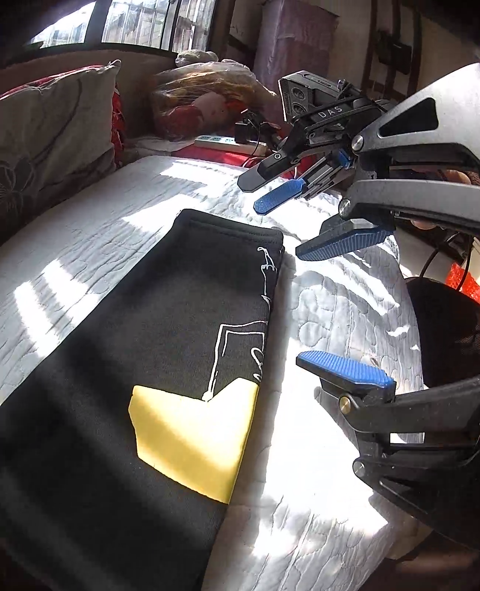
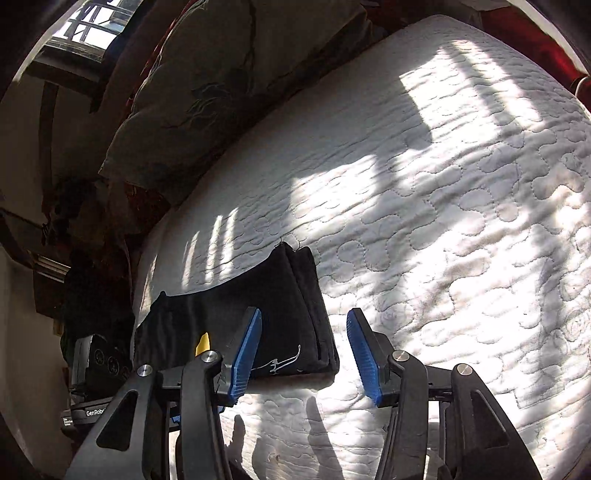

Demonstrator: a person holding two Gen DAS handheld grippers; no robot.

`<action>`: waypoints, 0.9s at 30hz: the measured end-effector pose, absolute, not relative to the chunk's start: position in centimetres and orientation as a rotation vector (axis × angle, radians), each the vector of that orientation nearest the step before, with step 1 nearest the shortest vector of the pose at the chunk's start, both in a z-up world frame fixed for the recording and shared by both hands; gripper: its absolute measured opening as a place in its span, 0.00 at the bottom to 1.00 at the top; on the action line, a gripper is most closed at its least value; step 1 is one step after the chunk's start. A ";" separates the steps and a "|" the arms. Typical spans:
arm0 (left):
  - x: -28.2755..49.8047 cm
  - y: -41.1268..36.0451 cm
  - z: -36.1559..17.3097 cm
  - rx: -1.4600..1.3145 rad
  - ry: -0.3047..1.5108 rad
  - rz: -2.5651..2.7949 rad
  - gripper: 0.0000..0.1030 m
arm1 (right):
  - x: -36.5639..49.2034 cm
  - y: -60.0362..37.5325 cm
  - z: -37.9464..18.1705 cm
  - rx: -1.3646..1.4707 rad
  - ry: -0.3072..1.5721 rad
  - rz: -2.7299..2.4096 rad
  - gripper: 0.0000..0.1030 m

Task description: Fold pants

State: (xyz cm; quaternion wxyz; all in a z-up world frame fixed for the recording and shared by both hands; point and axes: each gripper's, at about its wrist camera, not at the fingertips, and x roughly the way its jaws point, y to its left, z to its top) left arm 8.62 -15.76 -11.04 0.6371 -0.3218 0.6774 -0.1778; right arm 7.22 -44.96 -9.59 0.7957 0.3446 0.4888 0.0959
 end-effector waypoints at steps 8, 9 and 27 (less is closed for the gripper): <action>8.5 -17.5 -12.3 -0.855 1.553 -0.352 0.48 | 12.3 -44.3 -11.8 0.759 1.152 0.322 0.52; 8.4 -17.8 -12.4 -0.865 1.552 -0.346 0.48 | 13.0 -44.1 -12.1 0.752 1.181 0.348 0.52; 8.0 -18.9 -14.2 -1.097 1.482 -0.209 0.48 | 17.7 -44.8 -14.2 0.797 1.331 0.620 0.54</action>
